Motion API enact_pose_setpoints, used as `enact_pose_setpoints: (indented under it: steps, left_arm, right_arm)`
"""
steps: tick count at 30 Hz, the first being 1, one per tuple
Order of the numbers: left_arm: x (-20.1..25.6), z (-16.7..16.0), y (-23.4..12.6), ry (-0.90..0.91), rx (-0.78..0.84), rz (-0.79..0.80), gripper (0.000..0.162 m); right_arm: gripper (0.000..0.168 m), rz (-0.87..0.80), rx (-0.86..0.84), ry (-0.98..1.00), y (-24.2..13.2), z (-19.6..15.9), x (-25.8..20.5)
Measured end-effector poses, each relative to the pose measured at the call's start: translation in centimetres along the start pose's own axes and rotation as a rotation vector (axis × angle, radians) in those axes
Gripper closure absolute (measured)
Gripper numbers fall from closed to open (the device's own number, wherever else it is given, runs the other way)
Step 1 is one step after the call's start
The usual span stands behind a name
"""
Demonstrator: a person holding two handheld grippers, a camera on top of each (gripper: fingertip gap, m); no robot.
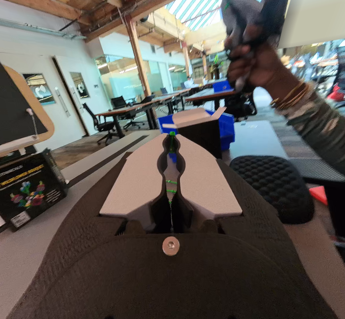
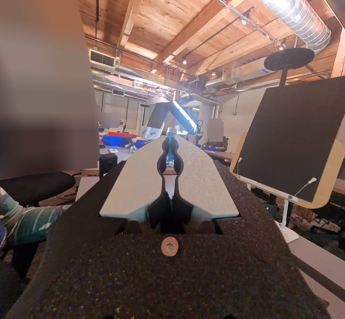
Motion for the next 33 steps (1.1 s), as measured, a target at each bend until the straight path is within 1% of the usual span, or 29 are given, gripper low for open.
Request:
enact_pose_setpoints:
  steps: [1, 3, 5, 6, 7, 10, 13, 16, 18, 20, 22, 25, 29, 31, 33]
  left_arm:
    - [-0.1, -0.4, 0.1, 0.023, -0.028, 0.016, 0.158]
    - [0.4, -0.5, 0.2, 0.059, -0.028, 0.007, 0.158]
    - [0.5, -0.4, 0.0, 0.099, -0.016, 0.019, 0.158]
    - [0.4, -0.5, 0.0, 0.109, -0.022, 0.035, 0.158]
    - [0.3, -0.6, 0.0, 0.111, -0.031, 0.048, 0.158]
    - [0.2, -0.7, 0.1, 0.123, -0.037, 0.069, 0.158]
    - [0.2, -1.1, 0.2, 0.174, -0.069, 0.096, 0.157]
    - [0.3, -1.4, 0.5, 0.196, -0.091, 0.099, 0.157]
    - [0.3, -1.4, 0.5, 0.192, -0.092, 0.098, 0.157]
    - [0.2, -1.4, 0.4, 0.18, -0.092, 0.101, 0.157]
    - [0.1, -1.3, 0.4, 0.169, -0.088, 0.102, 0.157]
    - [0.1, -1.2, 0.3, 0.163, -0.077, 0.099, 0.157]
    - [0.2, -1.0, 0.3, 0.174, -0.057, 0.099, 0.157]
    - [0.3, -0.7, 0.1, 0.221, -0.02, 0.117, 0.157]
    - [0.4, -0.4, -0.1, 0.308, 0.002, 0.169, 0.157]
  right_arm:
    - [0.166, -0.01, -0.022, 0.002, -0.4, 0.4, 0.0]
    - [0.166, -0.023, -0.086, 0.001, -0.7, 0.9, 0.2]
    - [0.166, -0.027, -0.134, 0.03, -1.0, 0.8, 0.4]
    - [0.166, -0.02, -0.185, 0.055, -1.1, 0.4, 0.6]
    - [0.166, -0.03, -0.25, 0.068, -1.3, -0.1, 0.8]
    - [0.166, -0.139, -0.471, 0.037, -2.4, -1.7, 2.1]
    - [0.166, -0.191, -0.73, 0.048, -3.7, -4.2, 3.1]
    - [0.165, -0.266, -0.946, 0.053, -5.1, -6.5, 4.2]
    - [0.165, -0.25, -1.073, 0.087, -5.9, -8.0, 4.4]
    - [0.165, -0.243, -1.149, 0.119, -6.4, -9.1, 4.4]
    - [0.162, -0.252, -1.188, 0.125, -6.6, -9.6, 4.6]
    - [0.16, -0.253, -1.176, 0.127, -6.4, -9.7, 4.7]
    - [0.153, -0.279, -1.162, 0.088, -6.3, -9.3, 4.8]
    - [0.152, -0.257, -1.094, 0.061, -5.5, -8.5, 4.4]
    - [0.152, -0.166, -0.992, 0.054, -3.7, -7.8, 3.2]
Point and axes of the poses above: each gripper's, where its closed fingertips meet, y out along the fingers, z out of its top, x = y × z across the jaws, the point moved 7 cm from there along -y, back along the fingers, and after that the axes turned 11 degrees about -y, right-handed, at the moved point
